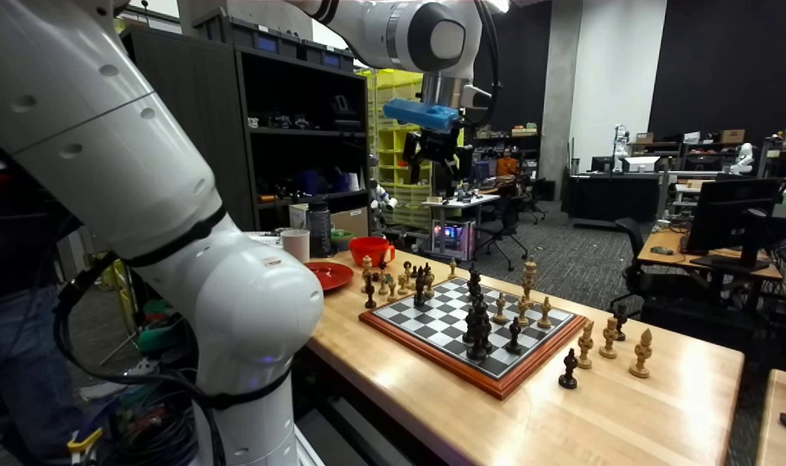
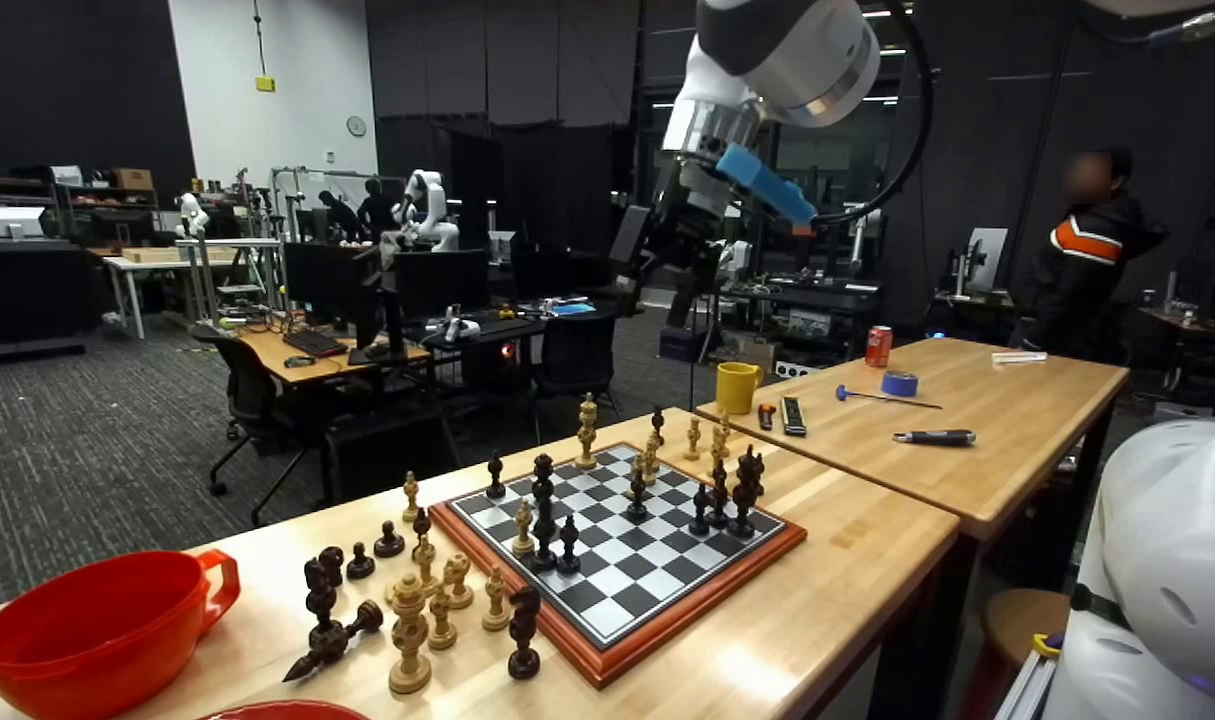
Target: Pick up the black chess piece on the left side of the table and put it on the chess board
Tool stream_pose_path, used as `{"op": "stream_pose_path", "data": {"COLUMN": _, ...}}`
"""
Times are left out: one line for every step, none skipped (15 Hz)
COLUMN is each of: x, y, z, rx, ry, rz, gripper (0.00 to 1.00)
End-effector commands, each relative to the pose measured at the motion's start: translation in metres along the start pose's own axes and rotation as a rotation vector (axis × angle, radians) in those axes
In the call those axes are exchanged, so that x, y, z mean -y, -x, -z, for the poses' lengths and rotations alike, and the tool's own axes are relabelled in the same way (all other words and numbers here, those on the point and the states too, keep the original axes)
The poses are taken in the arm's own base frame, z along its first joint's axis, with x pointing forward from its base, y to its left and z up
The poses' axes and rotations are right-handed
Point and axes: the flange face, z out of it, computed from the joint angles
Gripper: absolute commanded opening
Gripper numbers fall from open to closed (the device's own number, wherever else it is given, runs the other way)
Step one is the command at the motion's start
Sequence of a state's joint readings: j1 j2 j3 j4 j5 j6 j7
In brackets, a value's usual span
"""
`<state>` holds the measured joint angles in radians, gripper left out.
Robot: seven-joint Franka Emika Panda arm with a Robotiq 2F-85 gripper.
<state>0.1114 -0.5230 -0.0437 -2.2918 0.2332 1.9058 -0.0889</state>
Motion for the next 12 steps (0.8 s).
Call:
{"op": "stream_pose_path", "data": {"x": 0.013, "y": 0.006, "z": -0.004, "rx": 0.001, "ry": 0.037, "rz": 0.039, "gripper": 1.00}}
{"op": "stream_pose_path", "data": {"x": 0.021, "y": 0.010, "z": -0.008, "rx": 0.011, "ry": 0.053, "rz": 0.067, "gripper": 1.00}}
{"op": "stream_pose_path", "data": {"x": 0.032, "y": 0.017, "z": -0.014, "rx": 0.027, "ry": 0.064, "rz": 0.102, "gripper": 1.00}}
{"op": "stream_pose_path", "data": {"x": 0.044, "y": 0.025, "z": -0.023, "rx": 0.040, "ry": 0.084, "rz": 0.140, "gripper": 1.00}}
{"op": "stream_pose_path", "data": {"x": 0.054, "y": 0.031, "z": -0.031, "rx": 0.047, "ry": 0.107, "rz": 0.174, "gripper": 1.00}}
{"op": "stream_pose_path", "data": {"x": 0.064, "y": 0.038, "z": -0.042, "rx": 0.063, "ry": 0.124, "rz": 0.207, "gripper": 1.00}}
{"op": "stream_pose_path", "data": {"x": 0.073, "y": 0.045, "z": -0.051, "rx": 0.074, "ry": 0.148, "rz": 0.233, "gripper": 1.00}}
{"op": "stream_pose_path", "data": {"x": 0.081, "y": 0.052, "z": -0.061, "rx": 0.090, "ry": 0.163, "rz": 0.263, "gripper": 1.00}}
{"op": "stream_pose_path", "data": {"x": 0.090, "y": 0.061, "z": -0.071, "rx": 0.107, "ry": 0.176, "rz": 0.295, "gripper": 1.00}}
{"op": "stream_pose_path", "data": {"x": 0.096, "y": 0.068, "z": -0.079, "rx": 0.117, "ry": 0.190, "rz": 0.319, "gripper": 1.00}}
{"op": "stream_pose_path", "data": {"x": 0.103, "y": 0.076, "z": -0.087, "rx": 0.130, "ry": 0.199, "rz": 0.349, "gripper": 1.00}}
{"op": "stream_pose_path", "data": {"x": 0.109, "y": 0.083, "z": -0.095, "rx": 0.145, "ry": 0.204, "rz": 0.375, "gripper": 1.00}}
